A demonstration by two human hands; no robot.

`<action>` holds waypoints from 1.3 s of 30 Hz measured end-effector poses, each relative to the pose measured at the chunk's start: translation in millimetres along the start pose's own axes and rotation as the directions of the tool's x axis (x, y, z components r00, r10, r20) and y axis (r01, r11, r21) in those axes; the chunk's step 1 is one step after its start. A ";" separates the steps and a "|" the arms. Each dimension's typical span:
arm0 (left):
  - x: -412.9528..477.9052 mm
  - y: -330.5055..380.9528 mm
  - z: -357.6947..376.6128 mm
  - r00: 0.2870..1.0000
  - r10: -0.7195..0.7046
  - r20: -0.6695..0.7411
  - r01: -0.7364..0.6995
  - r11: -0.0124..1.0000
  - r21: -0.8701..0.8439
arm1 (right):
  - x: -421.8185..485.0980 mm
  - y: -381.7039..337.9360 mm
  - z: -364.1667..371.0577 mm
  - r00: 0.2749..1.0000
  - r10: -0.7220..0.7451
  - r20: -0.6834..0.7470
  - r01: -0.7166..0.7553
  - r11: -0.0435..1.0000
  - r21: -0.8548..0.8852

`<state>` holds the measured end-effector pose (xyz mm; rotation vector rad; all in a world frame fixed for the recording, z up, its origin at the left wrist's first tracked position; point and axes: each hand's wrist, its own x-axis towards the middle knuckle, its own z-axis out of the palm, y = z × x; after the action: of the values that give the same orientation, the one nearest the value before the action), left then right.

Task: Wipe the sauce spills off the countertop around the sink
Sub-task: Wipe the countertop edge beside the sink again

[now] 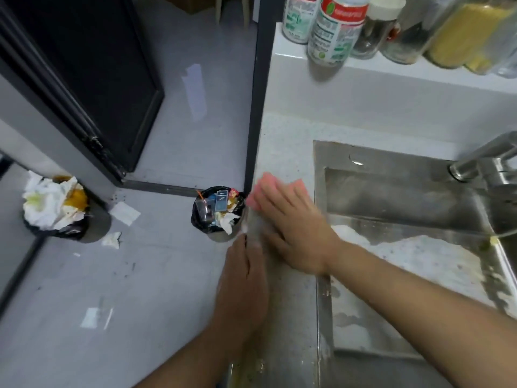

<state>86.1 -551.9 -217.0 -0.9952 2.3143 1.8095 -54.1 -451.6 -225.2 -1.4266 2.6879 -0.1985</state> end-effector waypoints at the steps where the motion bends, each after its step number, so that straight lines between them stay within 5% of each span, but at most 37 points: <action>1: -6.6 -3.2 1.8 1.000 -0.025 -0.009 0.025 1.000 0.016 | -28.3 -11.9 0.0 0.994 -0.109 -0.006 0.109 0.993 0.032; 4: -16.3 -5.9 7.0 0.995 -0.046 -0.087 0.050 0.997 0.050 | -35.9 11.4 -5.5 0.970 -0.242 0.016 0.242 0.970 0.023; 9: -17.5 -1.2 8.1 0.991 -0.017 -0.131 0.028 0.996 0.083 | 67.9 50.6 -15.9 0.983 0.184 0.000 -0.184 0.982 0.045; 12: -21.1 2.1 7.5 0.978 0.000 -0.207 0.009 0.999 0.042 | 9.3 0.6 -2.9 0.994 -0.086 -0.075 0.088 0.995 0.035; 16: -28.3 5.2 9.1 0.957 0.009 -0.292 -0.021 0.999 -0.039 | -61.2 -14.3 3.5 0.897 -0.443 -0.002 0.441 0.893 0.089; 18: -31.3 5.1 10.4 0.957 0.048 -0.286 -0.058 0.998 -0.028 | -23.7 12.8 -3.3 0.935 -0.355 0.001 0.355 0.934 0.051; 21: -30.2 3.2 10.4 0.955 0.080 -0.285 -0.080 0.997 0.011 | 26.8 25.1 -18.4 0.996 0.059 0.062 -0.065 0.993 0.096; 22: -28.1 2.7 9.9 0.958 0.077 -0.275 -0.075 0.997 0.020 | 19.4 14.3 -15.8 0.995 0.082 0.054 -0.087 0.990 0.107; 25: -25.3 -1.3 7.4 0.961 0.075 -0.267 -0.075 0.997 0.008 | -63.1 -34.7 2.7 0.970 -0.242 -0.027 0.243 0.968 0.054; 27: -28.0 -3.8 5.5 0.959 0.093 -0.267 -0.092 0.996 0.015 | -99.6 -32.4 6.6 0.942 -0.335 -0.020 0.335 0.935 0.114; 29: -35.4 -5.5 2.5 0.971 0.102 -0.215 -0.095 0.995 0.043 | -80.8 -7.5 -5.6 0.967 -0.257 -0.008 0.256 0.963 0.085; 31: -47.0 -12.7 0.5 0.988 0.099 -0.118 -0.087 0.991 0.103 | -40.0 14.7 -18.4 0.999 -0.015 0.036 0.013 0.998 0.055; 34: -64.0 -33.9 -2.9 0.993 0.120 -0.018 -0.113 0.969 0.218 | -16.8 19.9 -16.8 0.976 0.195 0.096 -0.205 0.973 0.104; 39: -79.1 -48.6 -6.1 0.985 0.170 -0.007 -0.165 0.965 0.206 | -162.8 -60.9 9.6 0.997 -0.082 -0.009 0.082 0.984 0.159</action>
<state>175.4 -526.8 -224.8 -0.8205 2.6062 1.5740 88.0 -351.1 -221.8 -1.4892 2.5506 -0.4113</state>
